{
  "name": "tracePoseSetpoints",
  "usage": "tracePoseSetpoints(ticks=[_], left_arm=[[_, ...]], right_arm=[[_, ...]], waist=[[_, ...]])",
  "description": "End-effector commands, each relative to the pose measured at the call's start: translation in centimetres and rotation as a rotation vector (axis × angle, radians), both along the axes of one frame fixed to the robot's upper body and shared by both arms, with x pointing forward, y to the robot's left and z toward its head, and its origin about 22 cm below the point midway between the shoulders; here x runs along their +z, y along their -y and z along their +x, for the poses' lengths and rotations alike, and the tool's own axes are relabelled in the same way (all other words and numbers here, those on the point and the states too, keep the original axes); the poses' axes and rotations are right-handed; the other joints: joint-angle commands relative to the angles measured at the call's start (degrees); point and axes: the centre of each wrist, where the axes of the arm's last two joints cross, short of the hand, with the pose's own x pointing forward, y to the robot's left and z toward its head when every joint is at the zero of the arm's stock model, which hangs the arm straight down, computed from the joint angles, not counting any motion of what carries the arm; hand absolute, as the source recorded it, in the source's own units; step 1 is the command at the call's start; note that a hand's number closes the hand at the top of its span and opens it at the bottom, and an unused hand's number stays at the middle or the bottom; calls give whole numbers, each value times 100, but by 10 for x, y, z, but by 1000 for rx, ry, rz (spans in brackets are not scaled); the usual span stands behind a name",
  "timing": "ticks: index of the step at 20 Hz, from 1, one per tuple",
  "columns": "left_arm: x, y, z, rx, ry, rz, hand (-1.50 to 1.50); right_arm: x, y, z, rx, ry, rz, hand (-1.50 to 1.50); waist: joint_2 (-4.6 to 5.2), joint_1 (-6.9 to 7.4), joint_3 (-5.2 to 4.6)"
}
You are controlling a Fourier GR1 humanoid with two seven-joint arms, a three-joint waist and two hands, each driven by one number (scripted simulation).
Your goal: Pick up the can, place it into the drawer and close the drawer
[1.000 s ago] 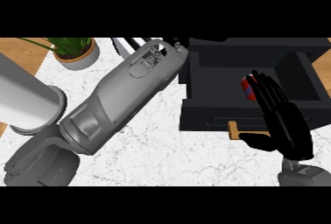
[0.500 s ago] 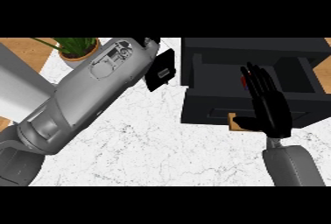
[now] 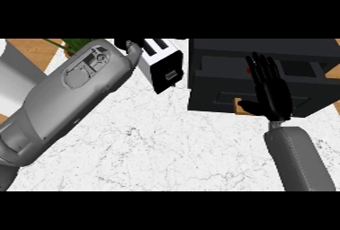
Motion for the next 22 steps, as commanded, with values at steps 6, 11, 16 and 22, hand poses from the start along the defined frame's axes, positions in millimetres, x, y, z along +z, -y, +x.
tracePoseSetpoints(ticks=[6,11,16,22], left_arm=[[-24,-30,-16,15,-39,4,-150],[-14,-48,-24,-5,-53,8,-150],[-26,-63,-34,-10,-46,10,-150],[-54,-74,-48,1,-55,23,-150]], right_arm=[[-14,-21,43,-54,25,46,-150],[10,-25,71,-87,58,12,-150],[29,-33,88,-89,66,5,-150],[39,-27,98,-104,105,3,-150]], waist=[[194,69,145],[194,121,144],[212,140,141],[261,182,143]])
